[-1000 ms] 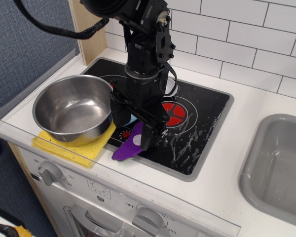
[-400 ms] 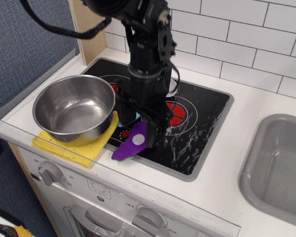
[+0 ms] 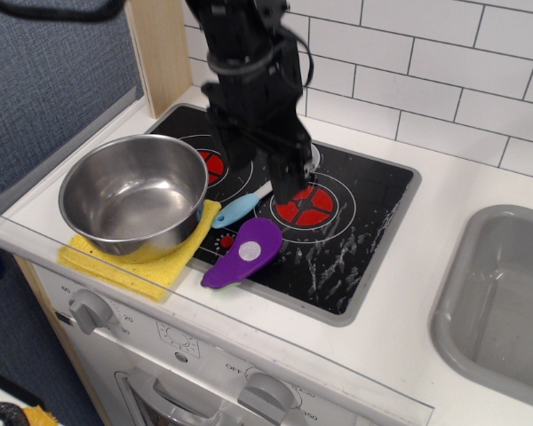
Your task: Move the bowl to upper right of cooktop
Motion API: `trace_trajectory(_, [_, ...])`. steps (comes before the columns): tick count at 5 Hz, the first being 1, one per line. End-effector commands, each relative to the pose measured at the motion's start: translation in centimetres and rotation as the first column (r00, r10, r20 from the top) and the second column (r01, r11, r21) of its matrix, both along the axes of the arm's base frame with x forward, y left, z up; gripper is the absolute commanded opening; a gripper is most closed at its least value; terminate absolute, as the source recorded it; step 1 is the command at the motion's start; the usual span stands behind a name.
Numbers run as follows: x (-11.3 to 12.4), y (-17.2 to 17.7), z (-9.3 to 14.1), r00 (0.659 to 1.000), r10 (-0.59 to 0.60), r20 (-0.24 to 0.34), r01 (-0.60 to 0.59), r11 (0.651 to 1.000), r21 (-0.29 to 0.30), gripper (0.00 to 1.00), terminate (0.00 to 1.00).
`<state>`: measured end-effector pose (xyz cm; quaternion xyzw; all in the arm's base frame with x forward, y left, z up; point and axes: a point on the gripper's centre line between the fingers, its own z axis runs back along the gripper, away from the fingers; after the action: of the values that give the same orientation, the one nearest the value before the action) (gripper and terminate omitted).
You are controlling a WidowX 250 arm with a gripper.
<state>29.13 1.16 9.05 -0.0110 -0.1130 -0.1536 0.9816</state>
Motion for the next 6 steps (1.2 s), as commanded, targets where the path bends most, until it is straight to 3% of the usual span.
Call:
trace_trajectory(1, [-2.2,5.7,-1.0,0.991,0.129,-0.046,-0.120,0.980,0.158,1.00,0.00])
trace_trajectory(3, [-3.7,5.7,-4.4,0.978,0.140,-0.155,-0.109,0.975,0.192,1.00,0.00])
trace_trajectory(4, [-3.7,5.7,-3.9,0.983,0.130,-0.129,-0.106,0.978,0.178,0.00,0.00])
trace_trajectory(5, [-3.5,5.9,-2.8,0.987,0.134,-0.092,-0.114,0.975,0.189,0.00,0.00])
trace_trajectory(6, [-3.4,5.9,-2.9,0.986,0.137,-0.092,-0.118,0.975,0.191,0.00,0.00])
